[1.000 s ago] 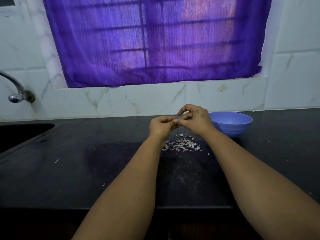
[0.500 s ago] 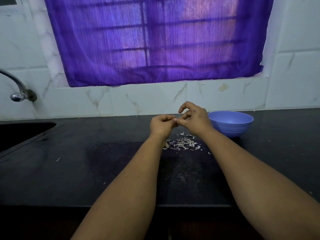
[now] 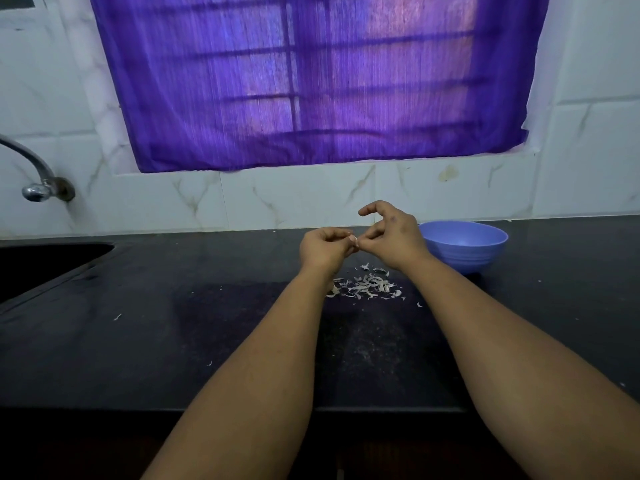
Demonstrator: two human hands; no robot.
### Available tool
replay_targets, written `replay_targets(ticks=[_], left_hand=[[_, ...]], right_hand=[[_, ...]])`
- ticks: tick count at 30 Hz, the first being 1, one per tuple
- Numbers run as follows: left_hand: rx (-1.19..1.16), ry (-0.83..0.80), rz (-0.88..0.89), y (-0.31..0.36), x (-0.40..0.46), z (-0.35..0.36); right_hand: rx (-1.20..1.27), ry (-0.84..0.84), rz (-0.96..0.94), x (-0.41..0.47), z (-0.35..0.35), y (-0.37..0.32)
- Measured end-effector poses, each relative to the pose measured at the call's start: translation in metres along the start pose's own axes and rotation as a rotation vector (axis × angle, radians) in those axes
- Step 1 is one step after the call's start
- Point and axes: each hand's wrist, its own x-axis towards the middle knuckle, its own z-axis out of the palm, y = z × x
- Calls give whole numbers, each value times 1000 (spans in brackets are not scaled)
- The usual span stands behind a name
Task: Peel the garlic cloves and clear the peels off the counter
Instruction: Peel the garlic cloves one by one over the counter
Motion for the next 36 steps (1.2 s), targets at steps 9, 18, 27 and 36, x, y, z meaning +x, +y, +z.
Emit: replay_targets(ticks=[9, 18, 27, 36], left_hand=[[-35, -47, 1, 0, 0, -1], [-90, -115, -5, -2, 3, 0], [9, -75, 37, -4, 3, -1], [-106, -79, 44, 1, 1, -1]], right_hand=[[46, 16, 35, 0, -1, 0], [274, 0, 205, 2, -3, 2], [387, -103, 264, 4, 0, -1], [539, -74, 262, 1, -4, 0]])
